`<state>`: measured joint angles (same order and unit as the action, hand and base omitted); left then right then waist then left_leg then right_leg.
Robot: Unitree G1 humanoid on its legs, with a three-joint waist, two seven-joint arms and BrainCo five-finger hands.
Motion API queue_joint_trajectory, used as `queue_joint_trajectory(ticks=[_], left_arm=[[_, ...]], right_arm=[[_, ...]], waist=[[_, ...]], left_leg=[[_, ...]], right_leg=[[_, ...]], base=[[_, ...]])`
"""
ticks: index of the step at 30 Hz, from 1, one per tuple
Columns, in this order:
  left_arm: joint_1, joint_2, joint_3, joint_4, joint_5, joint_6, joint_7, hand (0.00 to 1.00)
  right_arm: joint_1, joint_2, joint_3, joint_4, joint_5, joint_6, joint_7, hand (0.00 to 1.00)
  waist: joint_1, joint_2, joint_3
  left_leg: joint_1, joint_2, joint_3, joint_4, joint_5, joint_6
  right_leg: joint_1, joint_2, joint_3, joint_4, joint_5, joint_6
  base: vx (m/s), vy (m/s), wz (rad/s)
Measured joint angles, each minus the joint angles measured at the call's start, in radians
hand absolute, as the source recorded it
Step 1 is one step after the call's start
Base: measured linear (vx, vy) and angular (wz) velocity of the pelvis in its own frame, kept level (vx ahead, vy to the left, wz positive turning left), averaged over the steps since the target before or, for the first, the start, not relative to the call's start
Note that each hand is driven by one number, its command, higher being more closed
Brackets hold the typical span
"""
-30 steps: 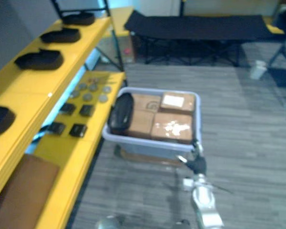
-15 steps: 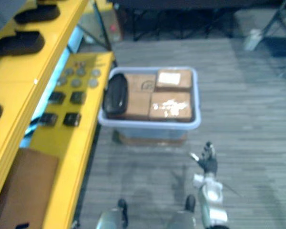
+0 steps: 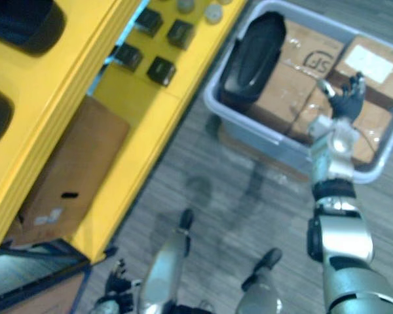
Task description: Walk over and take plastic housings, then place them on the shelf
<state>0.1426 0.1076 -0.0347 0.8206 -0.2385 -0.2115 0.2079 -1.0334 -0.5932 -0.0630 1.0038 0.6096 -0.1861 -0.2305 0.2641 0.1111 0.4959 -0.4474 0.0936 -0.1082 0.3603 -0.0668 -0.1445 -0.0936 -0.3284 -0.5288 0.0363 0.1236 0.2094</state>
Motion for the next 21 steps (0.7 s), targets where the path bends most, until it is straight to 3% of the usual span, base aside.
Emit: queue_joint_trajectory(ticks=[3,5,9,18,21], left_arm=[[-0.004,-0.001,-0.043,0.026,-0.001,-0.002,-0.020,0.00],[-0.006,-0.007,-0.073,0.029,-0.012,-0.005,-0.028,0.00],[-0.026,-0.009,-0.111,0.034,-0.047,-0.008,-0.033,0.00],[-0.051,-0.005,-0.185,0.063,-0.119,-0.029,-0.037,0.00],[-0.052,-0.006,-0.214,0.065,-0.147,-0.028,-0.040,0.00]], right_arm=[[-0.047,-0.024,0.031,0.051,-0.046,0.043,-0.012,0.00],[-0.071,-0.049,0.051,0.085,-0.065,0.087,-0.011,0.00],[-0.137,-0.087,0.088,0.119,-0.097,0.127,-0.020,0.00],[-0.216,-0.156,0.155,0.171,-0.166,0.253,-0.183,0.00],[-0.240,-0.183,0.163,0.180,-0.199,0.341,-0.256,0.00]], waist=[[0.021,0.003,0.000],[0.052,0.007,0.002],[0.075,0.042,0.019],[0.133,0.067,0.019],[0.154,0.076,0.018]], left_leg=[[-0.033,-0.010,-0.023,0.004,0.008,0.006],[-0.037,-0.016,-0.030,0.012,0.007,0.006],[-0.047,-0.026,-0.054,0.021,0.009,0.008],[-0.112,-0.051,-0.077,0.035,0.015,0.017],[-0.117,-0.054,-0.078,0.035,0.015,0.017]], right_leg=[[-0.016,-0.004,-0.026,0.010,-0.003,0.000],[-0.014,-0.010,-0.033,0.024,-0.014,0.003],[-0.019,-0.022,-0.049,0.068,-0.039,0.009],[-0.064,-0.043,-0.075,0.093,-0.049,0.015],[-0.069,-0.045,-0.077,0.094,-0.051,0.015]], base=[[-0.05,0.035,0.22],[-0.03,0.022,0.12],[-0.05,0.027,0.18],[-0.03,0.022,0.11],[-0.01,0.002,0.00]])
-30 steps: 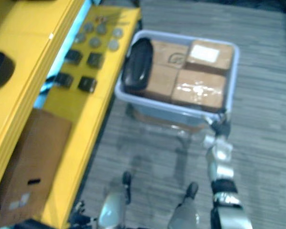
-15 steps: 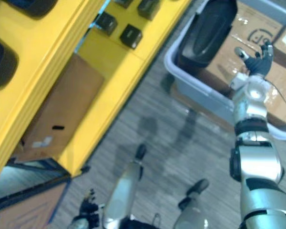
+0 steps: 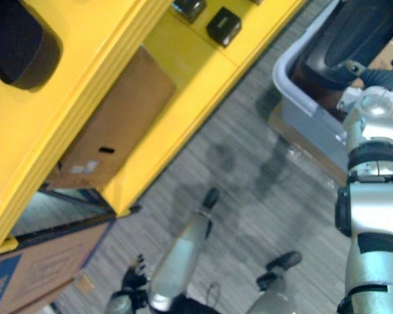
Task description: Walk over and take plastic housings, then place them on the shelf
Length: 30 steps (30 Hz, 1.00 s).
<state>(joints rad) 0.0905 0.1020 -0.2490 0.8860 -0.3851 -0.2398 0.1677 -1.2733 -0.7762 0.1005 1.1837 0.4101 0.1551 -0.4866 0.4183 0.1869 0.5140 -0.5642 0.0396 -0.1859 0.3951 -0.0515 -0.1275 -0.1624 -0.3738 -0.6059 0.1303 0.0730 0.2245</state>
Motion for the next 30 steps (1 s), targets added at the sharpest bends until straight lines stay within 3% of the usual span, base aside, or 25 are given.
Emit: queue_joint_trajectory(ticks=[2,3,5,11,12,19,23,26,29,30], left_arm=[[0.000,0.000,-0.014,0.007,-0.002,-0.006,-0.004,0.00],[0.000,0.000,-0.021,0.012,-0.003,-0.009,-0.004,0.00],[0.000,-0.001,-0.047,0.025,-0.009,-0.020,-0.004,0.00],[-0.006,-0.001,-0.063,0.038,-0.011,-0.041,-0.011,0.00],[-0.007,0.001,-0.071,0.038,-0.012,-0.043,-0.013,0.00],[-0.010,0.001,-0.088,0.035,-0.048,-0.051,-0.025,0.00],[-0.009,0.007,-0.087,0.006,-0.048,-0.050,-0.024,0.00],[-0.009,0.014,-0.081,-0.024,-0.047,-0.052,-0.022,0.00],[-0.008,0.027,-0.078,-0.051,-0.046,-0.057,-0.015,0.00],[-0.002,0.040,-0.078,-0.074,-0.046,-0.060,-0.009,0.00]], right_arm=[[-0.015,-0.026,0.000,0.005,-0.033,0.054,-0.060,0.00],[-0.018,-0.032,0.000,0.005,-0.033,0.064,-0.072,1.00],[-0.024,-0.053,0.012,0.006,-0.033,0.095,-0.105,1.00],[-0.034,-0.103,0.048,0.011,-0.071,0.192,-0.089,1.00],[-0.036,-0.114,0.061,0.011,-0.116,0.225,-0.060,1.00],[-0.053,-0.136,0.061,0.011,-0.369,0.343,0.076,1.00],[-0.057,-0.142,0.058,0.030,-0.503,0.351,0.127,1.00],[-0.048,-0.135,0.058,0.045,-0.545,0.350,0.141,1.00],[-0.015,-0.115,0.058,0.053,-0.595,0.338,0.160,1.00],[0.009,-0.095,0.057,0.061,-0.626,0.317,0.164,1.00]], waist=[[0.013,0.008,-0.005],[0.013,0.010,-0.007],[0.018,0.019,-0.013],[0.034,0.025,-0.017],[0.036,0.028,-0.019],[0.034,0.052,-0.036],[0.033,0.051,-0.037],[0.030,0.043,-0.040],[0.025,0.024,-0.048],[0.015,0.006,-0.056]], left_leg=[[-0.018,-0.002,-0.004,-0.001,0.002,0.002],[-0.023,-0.004,-0.007,-0.002,0.004,0.003],[-0.032,-0.015,-0.011,-0.004,0.008,0.006],[-0.033,-0.027,-0.007,-0.005,0.008,0.007],[-0.034,-0.028,-0.009,-0.005,0.007,0.007],[-0.034,-0.032,-0.017,-0.004,0.007,0.007],[-0.035,-0.031,-0.022,0.000,0.008,0.007],[-0.035,-0.027,-0.021,0.002,0.008,0.007],[-0.035,-0.019,-0.020,0.004,0.008,0.007],[-0.035,-0.016,-0.019,0.004,0.008,0.007]], right_leg=[[-0.016,-0.002,-0.004,0.010,-0.005,0.000],[-0.020,-0.005,-0.008,0.014,-0.006,0.001],[-0.028,-0.017,-0.017,0.020,-0.008,0.001],[-0.028,-0.029,-0.020,0.021,-0.009,0.002],[-0.028,-0.030,-0.021,0.024,-0.013,0.003],[-0.027,-0.033,-0.026,0.040,-0.020,0.010],[-0.025,-0.030,-0.027,0.041,-0.020,0.009],[-0.024,-0.027,-0.027,0.041,-0.019,0.009],[-0.025,-0.023,-0.026,0.041,-0.019,0.008],[-0.025,-0.022,-0.025,0.041,-0.017,0.006]], base=[[-0.04,0.005,0.06],[-0.03,0.014,0.14],[-0.03,0.023,0.12],[-0.01,0.012,0.03],[-0.03,0.001,0.03],[-0.02,-0.003,0.03],[-0.01,-0.002,0.00],[-0.03,-0.007,-0.02],[-0.04,-0.017,-0.03],[-0.03,-0.019,-0.03]])
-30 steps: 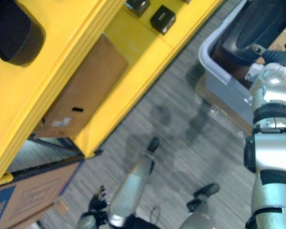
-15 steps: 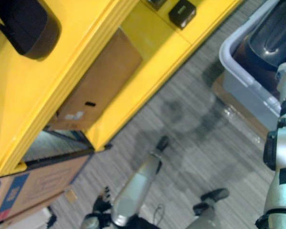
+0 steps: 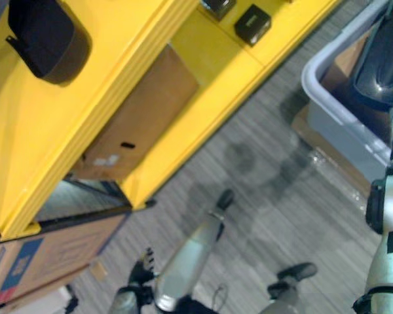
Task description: Walk over and take plastic housings, then place them on the shelf
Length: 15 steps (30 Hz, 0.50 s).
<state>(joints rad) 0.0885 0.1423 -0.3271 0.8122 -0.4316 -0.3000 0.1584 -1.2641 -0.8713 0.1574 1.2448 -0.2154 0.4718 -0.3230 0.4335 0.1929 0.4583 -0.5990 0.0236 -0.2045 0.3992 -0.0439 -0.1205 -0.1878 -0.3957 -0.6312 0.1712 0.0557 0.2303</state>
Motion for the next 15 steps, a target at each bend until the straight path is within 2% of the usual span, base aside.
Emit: queue_joint_trajectory(ticks=[4,7,11,15], left_arm=[[0.007,0.014,0.020,-0.057,-0.001,-0.022,0.024,0.00],[0.023,0.032,0.052,-0.107,-0.004,-0.038,0.036,0.00],[0.034,0.047,0.087,-0.178,-0.026,-0.072,0.070,0.00],[0.034,0.049,0.131,-0.253,-0.031,-0.094,0.117,0.00]], right_arm=[[0.061,0.027,-0.009,0.029,-0.030,-0.055,-0.008,1.00],[0.112,0.038,-0.018,0.031,-0.052,-0.091,-0.035,1.00],[0.143,0.056,-0.009,0.020,-0.055,-0.146,-0.118,1.00],[0.174,0.060,0.026,0.004,-0.072,-0.168,-0.176,1.00]], waist=[[-0.015,-0.034,-0.008],[-0.043,-0.057,-0.001],[-0.078,-0.092,0.002],[-0.110,-0.128,0.009]], left_leg=[[0.000,0.009,0.019,0.011,-0.001,0.000],[0.005,0.029,0.026,0.013,-0.001,0.000],[0.030,0.055,0.058,0.007,0.000,-0.001],[0.073,0.072,0.075,-0.031,0.013,-0.011]], right_leg=[[0.000,0.008,0.006,-0.009,0.013,-0.016],[-0.001,0.028,0.014,-0.017,0.026,-0.034],[0.002,0.046,0.044,-0.042,0.041,-0.054],[0.018,0.058,0.060,-0.057,0.043,-0.056]], base=[[-0.03,-0.002,-0.11],[-0.08,-0.009,-0.17],[-0.09,-0.013,-0.31],[-0.08,-0.056,-0.15]])
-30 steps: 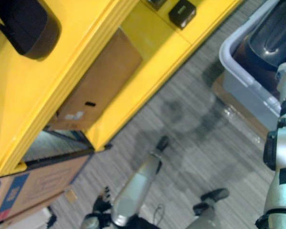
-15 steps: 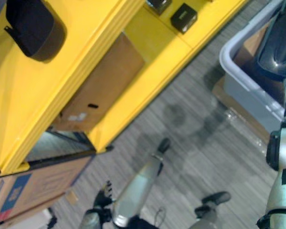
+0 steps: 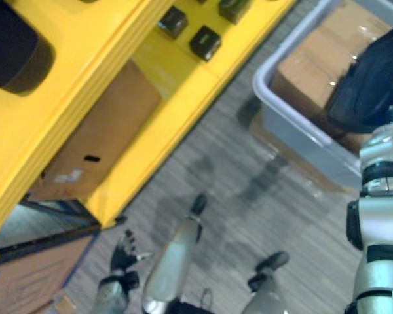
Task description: Walk over and take plastic housings, then place them on the shelf
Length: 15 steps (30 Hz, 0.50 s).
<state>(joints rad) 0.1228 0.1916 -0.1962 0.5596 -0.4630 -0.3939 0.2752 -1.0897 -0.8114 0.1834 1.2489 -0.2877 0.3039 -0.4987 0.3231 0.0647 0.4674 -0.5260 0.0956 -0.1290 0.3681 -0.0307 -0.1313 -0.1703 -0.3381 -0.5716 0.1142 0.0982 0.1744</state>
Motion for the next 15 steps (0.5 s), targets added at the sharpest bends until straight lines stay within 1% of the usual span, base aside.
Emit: queue_joint_trajectory(ticks=[1,3,4,5,7,8,9,11,12,13,15], left_arm=[[0.000,0.000,0.004,-0.026,0.001,-0.005,0.019,0.00],[-0.001,0.000,0.014,-0.072,0.009,-0.007,0.036,0.00],[-0.001,-0.001,0.021,-0.095,0.041,-0.009,0.054,0.00],[-0.001,-0.001,0.022,-0.105,0.051,-0.010,0.062,0.00],[-0.001,0.000,0.031,-0.154,0.133,-0.016,0.123,0.00],[-0.004,0.000,0.033,-0.168,0.163,-0.016,0.143,0.00],[-0.006,0.001,0.038,-0.208,0.254,-0.010,0.194,0.00],[-0.007,0.006,0.045,-0.225,0.299,0.000,0.219,0.00],[-0.027,0.017,0.046,-0.228,0.343,0.015,0.234,0.00],[-0.035,0.023,0.048,-0.228,0.356,0.022,0.237,0.00],[-0.062,0.043,0.047,-0.227,0.374,0.029,0.253,0.00]], right_arm=[[0.012,0.000,0.000,-0.016,0.000,-0.005,-0.019,1.00],[0.020,0.001,0.001,-0.025,0.000,-0.023,-0.045,1.00],[0.026,0.003,0.006,-0.026,0.001,-0.034,-0.070,1.00],[0.027,0.006,0.009,-0.028,0.001,-0.039,-0.080,1.00],[0.045,0.011,0.026,-0.084,0.001,-0.061,-0.137,1.00],[0.050,0.012,0.027,-0.103,0.001,-0.067,-0.152,1.00],[0.065,0.019,0.027,-0.162,0.000,-0.086,-0.198,1.00],[0.070,0.039,0.027,-0.194,0.000,-0.093,-0.226,1.00],[0.093,0.051,0.027,-0.233,-0.001,-0.104,-0.251,1.00],[0.104,0.057,0.028,-0.245,-0.001,-0.105,-0.256,1.00],[0.120,0.083,0.039,-0.276,-0.001,-0.107,-0.272,1.00]], waist=[[-0.010,-0.010,-0.001],[-0.019,-0.023,0.003],[-0.027,-0.026,0.004],[-0.030,-0.027,0.004],[-0.038,-0.040,0.002],[-0.040,-0.044,0.004],[-0.054,-0.058,0.000],[-0.063,-0.072,0.000],[-0.069,-0.085,0.000],[-0.070,-0.091,-0.004],[-0.075,-0.113,-0.011]], left_leg=[[0.008,0.004,0.000,-0.020,0.013,-0.002],[0.028,0.015,0.003,-0.048,0.028,-0.009],[0.049,0.020,0.003,-0.067,0.037,-0.013],[0.060,0.022,0.005,-0.075,0.039,-0.015],[0.098,0.033,0.019,-0.113,0.054,-0.020],[0.106,0.036,0.022,-0.122,0.058,-0.021],[0.115,0.045,0.026,-0.139,0.066,-0.025],[0.129,0.054,0.033,-0.151,0.071,-0.030],[0.149,0.064,0.035,-0.161,0.073,-0.034],[0.156,0.067,0.038,-0.167,0.075,-0.036],[0.174,0.081,0.054,-0.176,0.076,-0.038]], right_leg=[[0.001,0.005,0.000,-0.004,0.002,-0.003],[0.004,0.013,0.003,-0.005,0.007,0.001],[0.018,0.017,0.003,-0.007,0.007,0.001],[0.023,0.018,0.004,-0.009,0.007,0.001],[0.036,0.026,0.015,-0.017,0.007,0.001],[0.036,0.027,0.019,-0.018,0.006,0.000],[0.035,0.034,0.023,-0.019,0.005,-0.002],[0.037,0.040,0.029,-0.019,0.004,-0.005],[0.049,0.050,0.031,-0.020,0.002,-0.009],[0.051,0.053,0.033,-0.020,0.000,-0.011],[0.053,0.061,0.050,-0.020,-0.002,-0.016]], base=[[-0.04,-0.051,-0.05],[-0.04,-0.074,-0.05],[-0.04,-0.077,-0.03],[-0.04,-0.068,-0.03],[-0.04,-0.052,-0.15],[-0.06,-0.057,-0.18],[-0.06,-0.046,-0.13],[-0.05,-0.047,-0.13],[-0.04,-0.052,-0.11],[-0.05,-0.060,-0.14],[-0.04,-0.037,-0.21]])
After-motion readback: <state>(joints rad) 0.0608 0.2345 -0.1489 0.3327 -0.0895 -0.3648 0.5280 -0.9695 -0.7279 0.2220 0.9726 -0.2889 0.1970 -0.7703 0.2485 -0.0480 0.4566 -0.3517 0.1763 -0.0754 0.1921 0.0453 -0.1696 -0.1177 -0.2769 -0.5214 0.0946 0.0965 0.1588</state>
